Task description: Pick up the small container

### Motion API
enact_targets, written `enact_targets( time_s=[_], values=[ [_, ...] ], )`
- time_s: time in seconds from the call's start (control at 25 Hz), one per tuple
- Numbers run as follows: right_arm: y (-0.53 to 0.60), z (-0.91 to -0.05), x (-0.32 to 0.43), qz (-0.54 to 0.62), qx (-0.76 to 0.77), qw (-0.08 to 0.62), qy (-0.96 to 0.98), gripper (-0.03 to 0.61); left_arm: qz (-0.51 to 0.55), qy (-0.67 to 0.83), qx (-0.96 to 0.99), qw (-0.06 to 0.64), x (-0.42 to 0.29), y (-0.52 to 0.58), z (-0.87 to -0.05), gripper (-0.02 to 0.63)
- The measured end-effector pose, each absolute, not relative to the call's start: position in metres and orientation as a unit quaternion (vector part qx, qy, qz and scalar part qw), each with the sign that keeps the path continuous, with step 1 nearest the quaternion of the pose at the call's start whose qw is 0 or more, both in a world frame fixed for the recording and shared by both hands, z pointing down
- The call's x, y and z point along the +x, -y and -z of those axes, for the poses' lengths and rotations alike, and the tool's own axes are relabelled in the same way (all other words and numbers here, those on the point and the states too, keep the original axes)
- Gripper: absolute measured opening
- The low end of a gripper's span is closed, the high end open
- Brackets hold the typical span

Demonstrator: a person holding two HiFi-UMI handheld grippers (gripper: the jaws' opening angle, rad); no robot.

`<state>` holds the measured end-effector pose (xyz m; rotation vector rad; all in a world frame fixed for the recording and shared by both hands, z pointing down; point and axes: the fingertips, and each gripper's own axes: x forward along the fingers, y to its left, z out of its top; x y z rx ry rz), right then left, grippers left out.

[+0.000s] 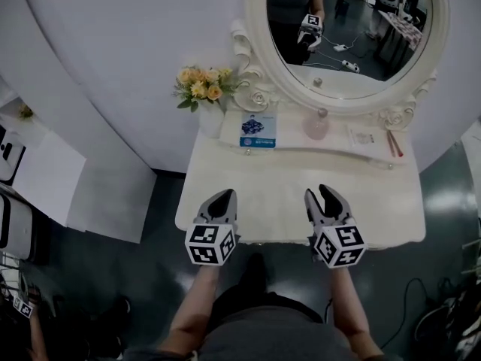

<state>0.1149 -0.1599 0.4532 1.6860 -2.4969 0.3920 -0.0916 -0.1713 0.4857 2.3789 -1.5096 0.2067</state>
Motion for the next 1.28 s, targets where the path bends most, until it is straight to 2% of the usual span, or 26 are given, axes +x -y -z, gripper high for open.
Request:
enact_targets(
  time_s=[0.44, 1.28],
  values=[
    [0.215, -0.442, 0.111, -0.116, 0.587, 0.051, 0.800, 0.152, -0.069, 0.504, 0.845, 0.166, -0.099, 0.227, -0.490, 0.006],
    [0.279, -0.434, 0.153, -0.101, 0.632, 0.059, 0.766, 0.152, -0.076, 0.478, 0.859, 0.167, -0.084, 0.281, -0.491, 0.006]
  ],
)
